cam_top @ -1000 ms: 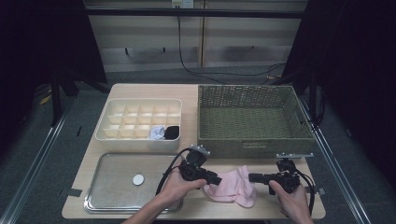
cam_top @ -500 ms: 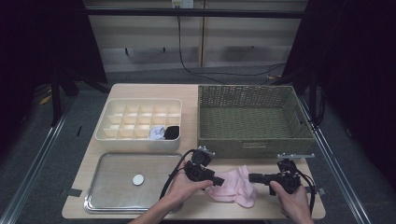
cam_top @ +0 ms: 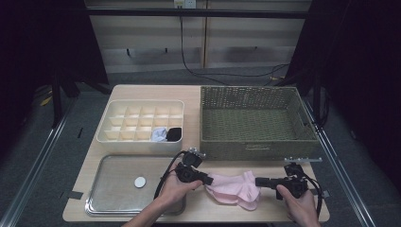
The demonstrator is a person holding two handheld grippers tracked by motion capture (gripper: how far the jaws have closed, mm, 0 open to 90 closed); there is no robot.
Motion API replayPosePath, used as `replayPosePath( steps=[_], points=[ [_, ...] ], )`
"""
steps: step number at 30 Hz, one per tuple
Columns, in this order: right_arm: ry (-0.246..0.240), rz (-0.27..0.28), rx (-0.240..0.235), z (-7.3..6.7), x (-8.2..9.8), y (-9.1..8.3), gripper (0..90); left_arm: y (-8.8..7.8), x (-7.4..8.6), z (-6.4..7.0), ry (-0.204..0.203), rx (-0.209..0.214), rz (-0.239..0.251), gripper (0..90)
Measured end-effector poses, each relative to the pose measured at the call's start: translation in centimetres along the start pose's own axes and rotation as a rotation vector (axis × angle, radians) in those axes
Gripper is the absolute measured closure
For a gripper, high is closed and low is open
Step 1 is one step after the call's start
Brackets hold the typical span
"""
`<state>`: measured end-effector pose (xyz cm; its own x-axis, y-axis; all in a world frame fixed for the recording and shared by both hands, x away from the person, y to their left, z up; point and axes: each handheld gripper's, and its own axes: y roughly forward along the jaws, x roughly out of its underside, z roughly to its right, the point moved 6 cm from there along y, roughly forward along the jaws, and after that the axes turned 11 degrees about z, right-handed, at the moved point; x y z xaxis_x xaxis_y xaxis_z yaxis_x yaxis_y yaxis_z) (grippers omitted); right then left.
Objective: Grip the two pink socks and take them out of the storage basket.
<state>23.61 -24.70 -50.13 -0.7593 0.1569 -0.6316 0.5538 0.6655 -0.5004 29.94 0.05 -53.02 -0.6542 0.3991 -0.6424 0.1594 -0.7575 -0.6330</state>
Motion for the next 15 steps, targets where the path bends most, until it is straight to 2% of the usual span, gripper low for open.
replayPosePath(
  steps=[1, 4, 5, 8, 10, 15],
  points=[
    [0.001, -0.006, 0.007, 0.1, 0.1, 0.0, 84.0, -0.3, -0.3, 0.0, -0.013, 0.005, 0.027, 73.6],
    [0.002, -0.004, 0.006, 0.1, 0.0, -0.1, 84.1, -0.7, -0.6, 0.2, -0.017, 0.012, 0.040, 76.4],
    [-0.001, 0.001, 0.011, 0.1, -0.2, -0.3, 84.2, -0.9, -0.7, 0.4, 0.004, 0.015, 0.037, 78.9],
    [-0.003, 0.003, 0.012, 0.0, -0.3, -0.6, 84.2, -1.7, -1.3, 0.9, 0.013, 0.039, 0.069, 80.2],
    [-0.003, 0.015, 0.014, 0.1, -0.3, -1.2, 84.2, -2.1, -1.3, 1.7, -0.002, 0.085, 0.071, 80.1],
    [0.012, -0.002, 0.032, 0.8, 0.6, -1.6, 84.2, -1.4, -1.0, 2.3, 0.013, 0.096, 0.051, 77.3]
  ],
)
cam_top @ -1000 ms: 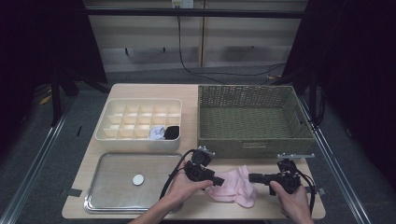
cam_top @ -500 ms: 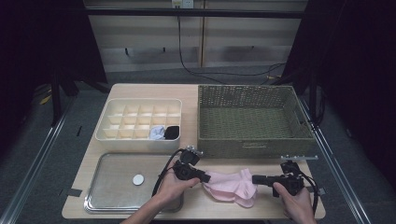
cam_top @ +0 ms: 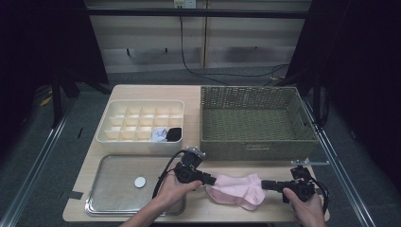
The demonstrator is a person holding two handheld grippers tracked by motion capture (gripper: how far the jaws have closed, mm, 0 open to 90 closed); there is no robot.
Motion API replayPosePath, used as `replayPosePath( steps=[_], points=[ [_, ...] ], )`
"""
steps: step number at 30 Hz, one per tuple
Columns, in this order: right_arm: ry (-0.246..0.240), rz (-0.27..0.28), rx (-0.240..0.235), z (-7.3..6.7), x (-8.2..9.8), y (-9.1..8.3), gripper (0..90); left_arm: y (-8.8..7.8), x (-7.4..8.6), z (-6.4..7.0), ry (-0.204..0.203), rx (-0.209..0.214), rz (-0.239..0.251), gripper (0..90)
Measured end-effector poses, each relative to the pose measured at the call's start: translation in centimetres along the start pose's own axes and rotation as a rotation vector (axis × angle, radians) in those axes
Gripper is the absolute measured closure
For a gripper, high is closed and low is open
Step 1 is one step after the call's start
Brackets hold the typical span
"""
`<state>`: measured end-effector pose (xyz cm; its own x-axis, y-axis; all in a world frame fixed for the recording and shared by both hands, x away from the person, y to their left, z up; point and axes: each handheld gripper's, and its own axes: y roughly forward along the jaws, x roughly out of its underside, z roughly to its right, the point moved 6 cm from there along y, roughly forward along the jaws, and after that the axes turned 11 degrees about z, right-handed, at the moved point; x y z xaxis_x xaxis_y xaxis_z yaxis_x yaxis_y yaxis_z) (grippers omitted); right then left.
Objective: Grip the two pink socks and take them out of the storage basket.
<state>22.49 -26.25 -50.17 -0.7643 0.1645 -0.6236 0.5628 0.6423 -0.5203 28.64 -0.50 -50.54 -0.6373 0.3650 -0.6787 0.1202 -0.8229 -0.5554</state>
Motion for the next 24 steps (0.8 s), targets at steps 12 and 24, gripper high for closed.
replayPosePath(
  steps=[12, 24],
  points=[
    [0.008, -0.007, 0.001, 0.8, 0.5, 0.5, 84.0, 1.8, 1.6, -0.4, -0.021, 0.036, -0.084, 58.0],
    [0.007, 0.001, 0.005, 0.8, 0.3, 0.4, 83.7, 0.1, 1.4, -1.0, -0.016, 0.006, -0.075, 51.6]
  ],
)
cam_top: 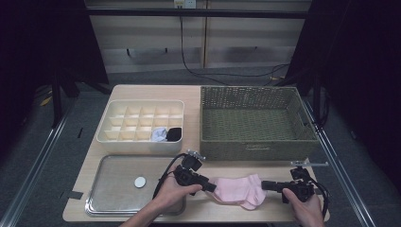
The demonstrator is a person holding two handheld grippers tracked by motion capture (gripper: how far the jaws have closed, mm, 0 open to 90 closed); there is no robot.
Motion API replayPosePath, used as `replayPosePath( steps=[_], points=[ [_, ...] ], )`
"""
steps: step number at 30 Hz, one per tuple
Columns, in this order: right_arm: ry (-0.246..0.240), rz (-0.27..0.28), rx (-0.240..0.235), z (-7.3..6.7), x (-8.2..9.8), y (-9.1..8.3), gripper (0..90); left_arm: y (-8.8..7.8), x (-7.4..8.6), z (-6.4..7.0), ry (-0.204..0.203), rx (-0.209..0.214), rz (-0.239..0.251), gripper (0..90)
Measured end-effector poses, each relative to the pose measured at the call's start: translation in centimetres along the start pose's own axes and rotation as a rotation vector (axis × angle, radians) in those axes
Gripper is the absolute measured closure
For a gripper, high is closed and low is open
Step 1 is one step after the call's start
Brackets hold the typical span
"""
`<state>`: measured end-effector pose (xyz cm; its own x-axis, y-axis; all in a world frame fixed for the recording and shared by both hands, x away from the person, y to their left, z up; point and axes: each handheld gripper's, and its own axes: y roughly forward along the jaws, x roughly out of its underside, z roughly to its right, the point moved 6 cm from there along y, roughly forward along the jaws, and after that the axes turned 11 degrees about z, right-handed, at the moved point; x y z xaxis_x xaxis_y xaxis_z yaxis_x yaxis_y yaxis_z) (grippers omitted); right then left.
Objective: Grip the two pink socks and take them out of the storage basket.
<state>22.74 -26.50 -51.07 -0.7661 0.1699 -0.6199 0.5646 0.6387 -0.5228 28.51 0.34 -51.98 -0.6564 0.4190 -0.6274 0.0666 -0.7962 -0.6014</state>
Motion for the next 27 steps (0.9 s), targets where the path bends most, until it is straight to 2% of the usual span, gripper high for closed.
replayPosePath(
  steps=[4, 5, 8, 10, 13, 14, 16, 18, 20, 22, 24, 27],
  points=[
    [-0.003, -0.004, -0.001, -0.1, 0.1, 0.1, 83.8, -0.1, -0.4, 0.1, -0.019, -0.002, 0.042, 51.7],
    [-0.003, -0.002, 0.000, -0.1, 0.0, 0.1, 83.8, -0.1, -0.6, 0.2, -0.008, -0.004, 0.038, 51.2],
    [-0.006, -0.007, -0.004, -0.2, 0.0, 0.2, 83.8, 0.3, -1.3, 0.8, 0.003, -0.004, 0.070, 51.2],
    [-0.012, -0.009, -0.003, -0.3, 0.0, 0.2, 83.8, 0.5, -1.5, 1.0, 0.012, -0.003, 0.063, 52.3],
    [-0.014, -0.008, -0.005, -0.3, 0.0, 0.2, 83.8, 1.0, -1.7, 1.1, -0.007, -0.006, 0.071, 52.2],
    [-0.014, -0.008, -0.007, -0.3, 0.0, 0.2, 83.8, 1.3, -1.6, 0.9, -0.002, -0.013, 0.052, 52.5],
    [-0.016, -0.011, -0.014, -0.5, 0.0, 0.3, 83.8, 1.7, -1.4, 0.6, -0.004, -0.027, 0.043, 57.8],
    [-0.017, -0.010, -0.016, -0.5, 0.0, 0.2, 83.8, 2.0, -1.2, 0.3, -0.009, -0.017, 0.024, 76.2],
    [-0.019, -0.006, -0.017, -0.6, -0.1, 0.1, 83.9, 1.6, -1.1, 0.5, -0.004, -0.007, 0.029, 83.9],
    [-0.019, -0.002, -0.022, -0.8, -0.2, -0.1, 84.0, 0.9, -1.1, 0.9, -0.002, 0.008, 0.038, 85.8],
    [-0.020, 0.003, -0.028, -0.8, -0.3, -0.2, 84.0, 0.4, -1.0, 0.9, 0.011, -0.003, 0.036, 85.7],
    [-0.021, -0.002, -0.029, -1.0, -0.3, 0.1, 84.0, -0.3, -0.9, 0.7, -0.008, 0.005, 0.063, 84.1]
  ],
)
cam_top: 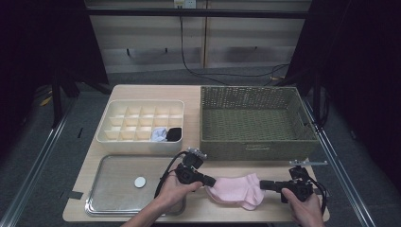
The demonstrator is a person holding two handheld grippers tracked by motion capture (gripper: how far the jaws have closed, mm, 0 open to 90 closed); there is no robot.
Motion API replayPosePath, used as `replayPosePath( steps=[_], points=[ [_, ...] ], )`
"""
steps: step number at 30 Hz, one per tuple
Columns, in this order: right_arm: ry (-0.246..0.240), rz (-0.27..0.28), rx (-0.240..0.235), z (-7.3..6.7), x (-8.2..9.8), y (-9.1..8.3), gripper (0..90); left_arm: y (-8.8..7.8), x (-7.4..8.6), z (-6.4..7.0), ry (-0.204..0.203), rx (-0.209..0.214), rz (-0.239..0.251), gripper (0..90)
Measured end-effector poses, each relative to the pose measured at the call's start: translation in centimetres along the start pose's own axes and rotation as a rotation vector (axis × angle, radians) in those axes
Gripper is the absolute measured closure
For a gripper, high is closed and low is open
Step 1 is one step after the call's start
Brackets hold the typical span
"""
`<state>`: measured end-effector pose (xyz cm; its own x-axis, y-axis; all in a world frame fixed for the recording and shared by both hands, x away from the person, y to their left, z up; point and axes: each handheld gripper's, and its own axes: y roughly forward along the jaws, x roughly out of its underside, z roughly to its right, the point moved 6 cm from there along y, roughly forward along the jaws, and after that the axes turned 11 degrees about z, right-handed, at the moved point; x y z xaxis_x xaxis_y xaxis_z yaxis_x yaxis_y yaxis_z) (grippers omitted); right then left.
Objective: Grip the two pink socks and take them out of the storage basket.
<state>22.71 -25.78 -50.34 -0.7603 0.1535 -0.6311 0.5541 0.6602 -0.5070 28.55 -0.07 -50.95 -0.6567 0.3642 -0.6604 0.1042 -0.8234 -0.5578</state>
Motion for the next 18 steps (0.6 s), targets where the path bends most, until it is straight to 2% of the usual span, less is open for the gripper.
replayPosePath(
  steps=[3, 6, 7, 10, 12, 13, 18],
  points=[
    [-0.001, -0.012, 0.001, 0.1, 0.2, 0.4, 83.9, -0.2, 0.3, -0.6, -0.009, -0.010, -0.004, 81.8],
    [0.007, -0.027, 0.012, 0.8, 0.6, 0.8, 83.9, 0.3, 0.8, -1.0, -0.009, -0.022, -0.032, 81.8],
    [0.009, -0.035, 0.021, 0.9, 0.8, 1.0, 83.9, 0.3, 1.0, -1.1, 0.006, -0.016, -0.051, 81.6],
    [0.002, -0.054, 0.036, 1.2, 1.2, 1.2, 83.2, 0.5, 1.2, -1.1, 0.012, -0.019, -0.057, 73.6],
    [-0.002, -0.057, 0.046, 1.5, 1.4, 1.2, 82.1, 0.5, 1.3, -1.1, 0.022, -0.028, -0.062, 71.6],
    [-0.001, -0.059, 0.050, 1.6, 1.5, 1.2, 80.9, 0.5, 1.2, -1.1, 0.012, -0.031, -0.051, 70.2],
    [-0.012, -0.074, 0.073, 2.0, 1.8, 1.5, 76.5, 0.2, 1.5, -1.6, 0.006, -0.040, -0.062, 63.7]
  ],
)
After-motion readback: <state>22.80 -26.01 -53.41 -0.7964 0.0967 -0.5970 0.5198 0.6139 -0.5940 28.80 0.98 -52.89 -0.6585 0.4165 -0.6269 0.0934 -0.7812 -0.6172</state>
